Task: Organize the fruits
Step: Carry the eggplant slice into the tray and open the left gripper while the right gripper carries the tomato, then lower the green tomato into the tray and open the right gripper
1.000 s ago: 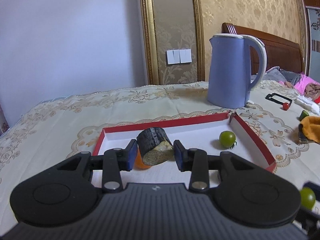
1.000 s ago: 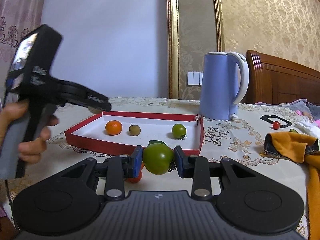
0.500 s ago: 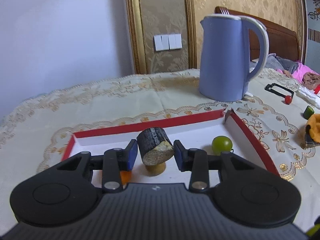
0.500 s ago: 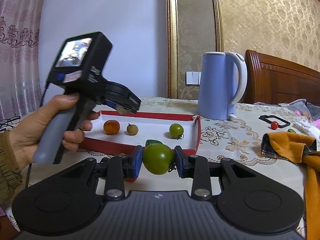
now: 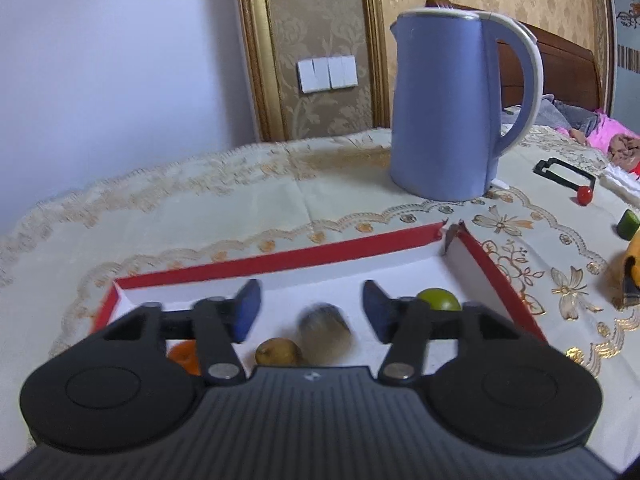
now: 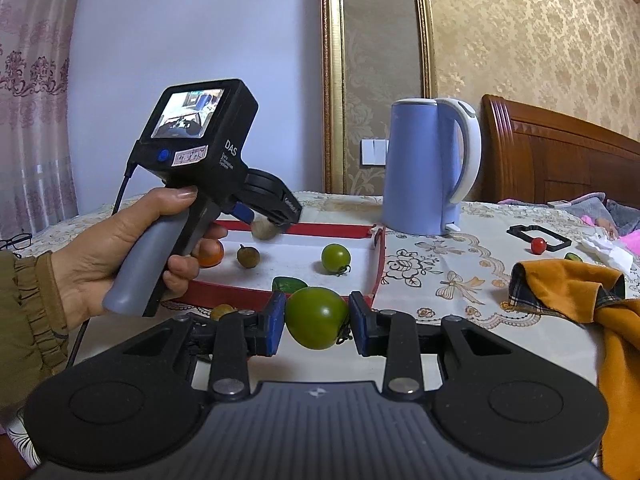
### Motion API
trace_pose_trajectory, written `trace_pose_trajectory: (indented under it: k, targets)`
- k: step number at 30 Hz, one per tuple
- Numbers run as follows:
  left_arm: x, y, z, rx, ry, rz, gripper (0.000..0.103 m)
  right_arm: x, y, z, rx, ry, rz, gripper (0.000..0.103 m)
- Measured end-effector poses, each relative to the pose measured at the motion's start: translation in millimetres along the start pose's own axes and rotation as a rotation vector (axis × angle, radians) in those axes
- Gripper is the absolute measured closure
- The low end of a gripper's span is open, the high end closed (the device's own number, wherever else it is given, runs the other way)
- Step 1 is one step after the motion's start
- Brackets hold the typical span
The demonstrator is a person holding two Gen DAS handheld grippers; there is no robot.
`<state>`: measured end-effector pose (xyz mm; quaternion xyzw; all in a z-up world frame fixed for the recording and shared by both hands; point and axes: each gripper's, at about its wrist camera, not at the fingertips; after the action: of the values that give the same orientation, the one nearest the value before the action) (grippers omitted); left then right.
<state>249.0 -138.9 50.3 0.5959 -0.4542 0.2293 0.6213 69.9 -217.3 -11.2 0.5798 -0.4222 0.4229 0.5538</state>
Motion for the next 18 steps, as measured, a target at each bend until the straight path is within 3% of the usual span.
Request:
trace_pose_trajectory:
  k: [3, 5, 8, 13, 18]
  targets:
    - [-6.1, 22.8, -8.3, 0.045, -0.026, 0.023, 0.037, 0.7, 0.0, -0.8, 0.000, 0.001, -0.006, 0.070]
    - [-17.0, 47.5, -29.1, 0.062, 0.007, 0.044, 0.021, 2.8, -0.1, -1.1, 0.000, -0.008, -0.011, 0.070]
    - [-41.4, 82.6, -61.8, 0.139, 0.079, 0.081, 0.011, 6.4, -1.9, -4.7, 0.006, -0.007, -0.004, 0.070]
    - [-93.1, 118.7, -91.9, 0.277, 0.081, 0.086, 0.011, 11.6, -8.8, -15.9, 0.005, 0.008, 0.001, 0.070]
    - [-124.4, 113.4, -93.8, 0.280, 0.058, 0.063, 0.009, 18.5, -17.1, -21.7, -0.002, -0.014, -0.002, 0.070]
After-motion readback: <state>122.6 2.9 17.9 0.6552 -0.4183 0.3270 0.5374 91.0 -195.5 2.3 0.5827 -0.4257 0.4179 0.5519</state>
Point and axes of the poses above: each gripper's, at about its wrist camera, not at the fingertips, and y roughly against the way its jaws point, z to its right, x to its top, and after that the axes turned 2 degrees about -x, right-handed
